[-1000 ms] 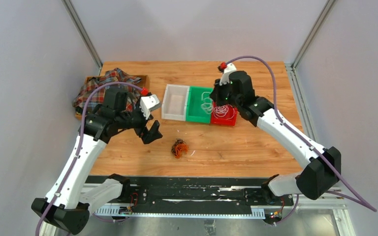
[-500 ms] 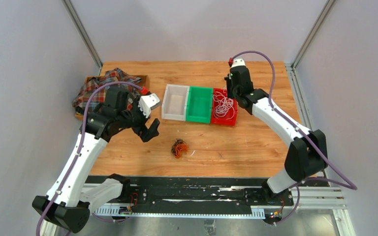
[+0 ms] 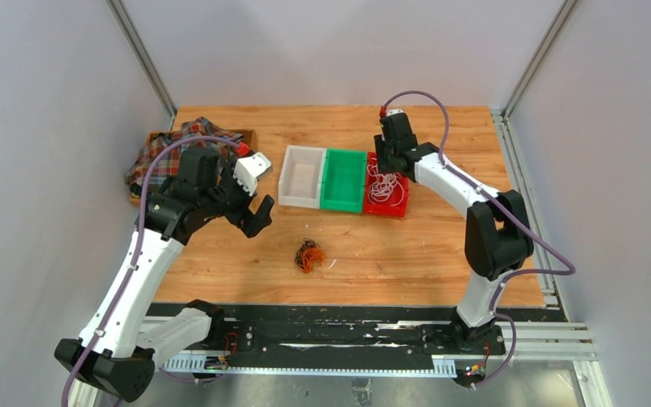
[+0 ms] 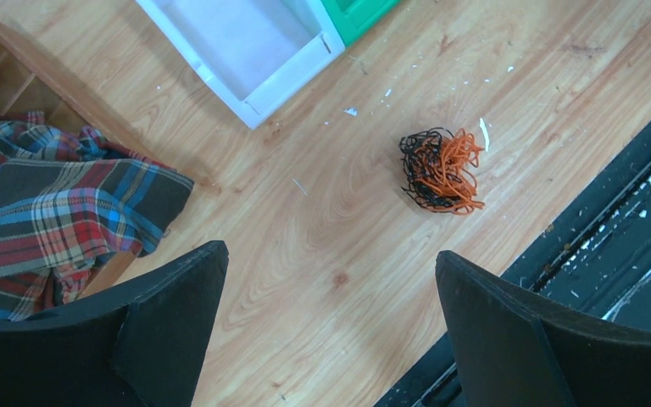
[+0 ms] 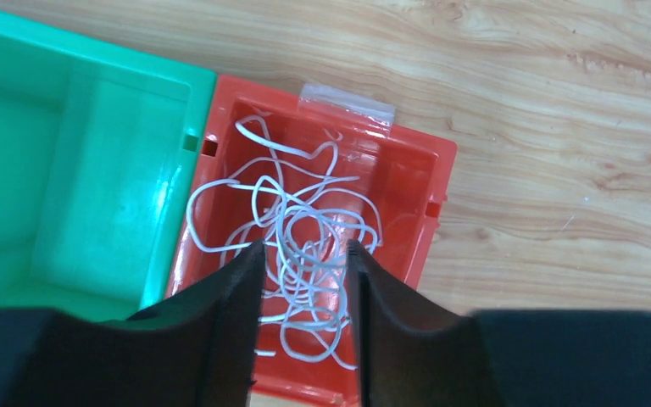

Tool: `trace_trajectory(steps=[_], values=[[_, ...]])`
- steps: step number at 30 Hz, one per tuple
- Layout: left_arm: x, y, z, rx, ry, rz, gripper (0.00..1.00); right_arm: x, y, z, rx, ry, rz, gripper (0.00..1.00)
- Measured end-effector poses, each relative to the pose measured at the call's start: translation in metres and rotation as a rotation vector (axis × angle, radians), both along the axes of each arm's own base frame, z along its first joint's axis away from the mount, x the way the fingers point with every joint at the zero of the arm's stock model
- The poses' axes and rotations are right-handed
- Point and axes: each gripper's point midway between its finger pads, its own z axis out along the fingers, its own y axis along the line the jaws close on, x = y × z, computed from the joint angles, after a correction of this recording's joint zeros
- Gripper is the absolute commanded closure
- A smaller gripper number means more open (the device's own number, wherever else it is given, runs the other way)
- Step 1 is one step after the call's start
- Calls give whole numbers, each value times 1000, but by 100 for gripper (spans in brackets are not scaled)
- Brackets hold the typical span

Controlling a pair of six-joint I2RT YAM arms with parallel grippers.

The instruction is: Untangle the cables

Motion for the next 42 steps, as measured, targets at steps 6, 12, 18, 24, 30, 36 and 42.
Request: trace_trajectory(steps=[6, 12, 18, 24, 30, 36, 42], values=[[8, -3, -9, -26, 12, 39, 2, -8, 2, 54, 54, -98, 32, 22], [16, -19, -27, -73, 100, 17, 2, -48, 20, 120, 274, -278, 162, 18], [19, -29, -68, -65, 252, -11, 2, -99, 59, 84, 396, -207, 306, 29], [22, -32, -76, -60, 267, -35, 2, -186, 144, 31, 386, -9, 610, 36], [23, -30, -77, -39, 247, -60, 2, -242, 183, -18, 362, 163, 780, 46], [17, -27, -79, -10, 249, -94, 2, -256, 187, -63, 340, 296, 811, 59], [8, -26, -84, -2, 270, -120, 0, -260, 189, -76, 329, 335, 828, 99]])
